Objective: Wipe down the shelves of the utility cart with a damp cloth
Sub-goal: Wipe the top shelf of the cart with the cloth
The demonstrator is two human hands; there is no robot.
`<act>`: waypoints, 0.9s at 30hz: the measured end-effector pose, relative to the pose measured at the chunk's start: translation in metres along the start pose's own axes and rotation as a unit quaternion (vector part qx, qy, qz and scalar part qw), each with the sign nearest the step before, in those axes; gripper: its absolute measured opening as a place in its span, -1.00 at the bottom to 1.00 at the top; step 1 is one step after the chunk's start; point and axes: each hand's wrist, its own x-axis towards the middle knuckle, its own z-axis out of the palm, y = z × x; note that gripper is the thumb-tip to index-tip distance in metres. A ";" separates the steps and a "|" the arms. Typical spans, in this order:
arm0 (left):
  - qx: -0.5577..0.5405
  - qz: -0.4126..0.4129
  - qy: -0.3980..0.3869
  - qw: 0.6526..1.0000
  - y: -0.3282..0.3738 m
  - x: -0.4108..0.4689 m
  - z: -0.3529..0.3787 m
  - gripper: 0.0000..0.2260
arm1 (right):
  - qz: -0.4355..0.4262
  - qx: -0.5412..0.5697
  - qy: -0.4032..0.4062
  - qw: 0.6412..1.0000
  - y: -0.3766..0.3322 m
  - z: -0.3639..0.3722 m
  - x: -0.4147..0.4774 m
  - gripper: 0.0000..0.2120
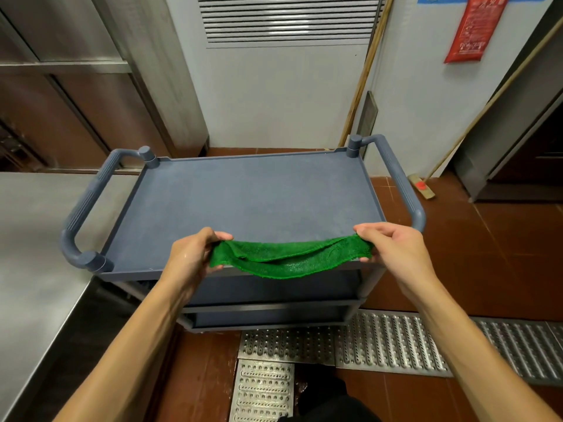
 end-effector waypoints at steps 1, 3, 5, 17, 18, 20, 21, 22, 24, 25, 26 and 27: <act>-0.004 0.007 0.000 1.000 0.005 0.001 0.002 -0.77 | -0.005 0.004 0.002 1.000 -0.004 0.000 0.002 -0.90; -0.014 0.013 0.003 1.000 0.017 0.006 0.007 -0.77 | -0.014 0.001 -0.002 1.000 -0.015 0.001 0.008 -0.88; -0.020 0.018 0.009 1.000 0.031 0.015 0.012 -0.77 | -0.030 -0.019 -0.007 0.999 -0.029 0.002 0.020 -0.89; 0.062 0.105 0.025 0.992 0.114 0.145 0.103 -0.84 | -0.096 -0.072 0.028 0.992 -0.089 0.022 0.186 -0.92; 0.067 0.108 0.027 0.991 0.123 0.158 0.113 -0.90 | -0.098 -0.072 0.031 0.992 -0.095 0.024 0.205 -0.92; 0.079 0.112 0.036 0.990 0.143 0.186 0.129 -0.91 | -0.101 -0.070 0.033 0.992 -0.108 0.029 0.244 -0.93; 0.079 0.113 0.038 0.990 0.154 0.200 0.137 -0.90 | -0.103 -0.067 0.034 0.992 -0.115 0.030 0.264 -0.94; 0.079 0.117 0.042 0.989 0.164 0.212 0.145 -0.89 | -0.102 -0.061 0.039 0.992 -0.122 0.031 0.283 -0.93; 0.079 0.129 0.051 0.987 0.187 0.236 0.158 -0.90 | -0.107 -0.046 0.052 0.992 -0.135 0.032 0.317 -0.94; 0.072 0.133 0.055 0.987 0.197 0.246 0.164 -0.92 | -0.115 -0.040 0.054 0.991 -0.142 0.031 0.329 -0.94; 0.058 0.136 0.057 0.987 0.206 0.257 0.169 -0.93 | -0.122 -0.037 0.057 0.990 -0.147 0.031 0.340 -0.94; 0.046 0.139 0.058 0.988 0.214 0.266 0.174 -0.93 | -0.127 -0.033 0.058 0.990 -0.150 0.029 0.349 -0.93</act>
